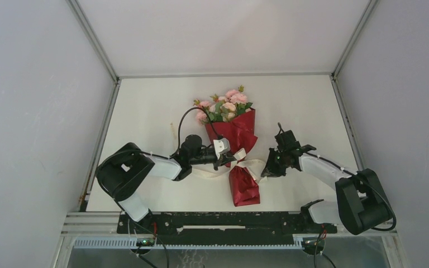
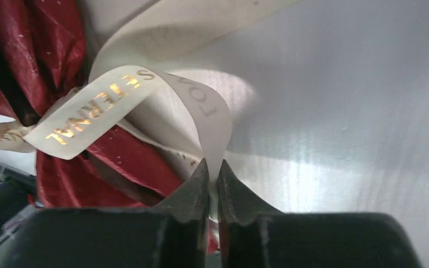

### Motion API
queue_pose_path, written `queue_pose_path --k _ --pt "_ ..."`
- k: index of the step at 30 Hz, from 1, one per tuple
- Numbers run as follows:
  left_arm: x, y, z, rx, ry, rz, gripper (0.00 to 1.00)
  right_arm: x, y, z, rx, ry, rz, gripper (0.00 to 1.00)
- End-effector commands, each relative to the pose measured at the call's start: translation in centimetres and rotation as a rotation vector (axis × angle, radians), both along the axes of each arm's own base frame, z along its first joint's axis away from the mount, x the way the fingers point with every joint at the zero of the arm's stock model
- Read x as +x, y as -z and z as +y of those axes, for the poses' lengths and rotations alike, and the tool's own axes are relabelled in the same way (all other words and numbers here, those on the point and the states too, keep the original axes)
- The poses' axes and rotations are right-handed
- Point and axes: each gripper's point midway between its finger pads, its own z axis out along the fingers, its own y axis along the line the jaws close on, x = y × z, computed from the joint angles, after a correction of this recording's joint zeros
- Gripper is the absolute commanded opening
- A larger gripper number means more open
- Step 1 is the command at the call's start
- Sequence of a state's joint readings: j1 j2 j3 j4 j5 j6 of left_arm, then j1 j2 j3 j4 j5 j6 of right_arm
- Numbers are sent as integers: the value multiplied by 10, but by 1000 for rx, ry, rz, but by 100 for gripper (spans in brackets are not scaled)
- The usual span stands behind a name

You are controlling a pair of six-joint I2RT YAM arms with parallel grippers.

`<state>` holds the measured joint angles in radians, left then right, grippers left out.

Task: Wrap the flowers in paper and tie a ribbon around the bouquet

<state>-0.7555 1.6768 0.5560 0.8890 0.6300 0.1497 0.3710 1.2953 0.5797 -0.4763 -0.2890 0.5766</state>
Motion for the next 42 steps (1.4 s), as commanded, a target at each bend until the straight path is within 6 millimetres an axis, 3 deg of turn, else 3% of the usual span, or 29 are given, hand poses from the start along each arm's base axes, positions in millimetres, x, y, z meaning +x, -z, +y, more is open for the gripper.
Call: queue_pose_path --k 1,3,5,7,11,17,20,23,25,28,33,36,38,42 --pt "2 -20 -1 -37 9 -112 0 29 -17 -14 -3 53 -95 4" --pt "1 -19 -2 -31 23 -130 0 59 -48 -19 -31 41 -208 0" --pt "0 -15 -2 -15 41 -167 0 76 -80 -3 -12 -55 -304 0" --pt "-1 -12 -2 2 59 -205 0 77 -108 33 49 -229 -350 0" --pt "-3 -7 1 32 83 -248 0 71 -142 87 143 -424 -389 0" --pt "-7 -4 4 46 91 -254 0 83 -145 139 295 -453 -358 0" --pt "-8 -3 4 50 94 -248 0 91 -138 153 273 -492 -364 7" --pt "-9 -1 4 60 98 -250 0 99 -136 151 206 -506 -368 23" --pt "-10 1 2 64 107 -254 0 105 -142 151 200 -515 -408 42" --pt "-12 -2 1 59 118 -278 0 109 -155 155 209 -555 -454 61" --pt "-8 -5 1 54 102 -284 0 106 -169 128 116 -573 -507 71" --pt "-9 -7 1 48 105 -300 0 92 -181 108 166 -528 -552 76" --pt "-10 -5 2 51 107 -297 0 79 -180 100 216 -499 -562 80" --pt "-11 -4 5 56 99 -295 0 55 -158 97 300 -427 -504 83"
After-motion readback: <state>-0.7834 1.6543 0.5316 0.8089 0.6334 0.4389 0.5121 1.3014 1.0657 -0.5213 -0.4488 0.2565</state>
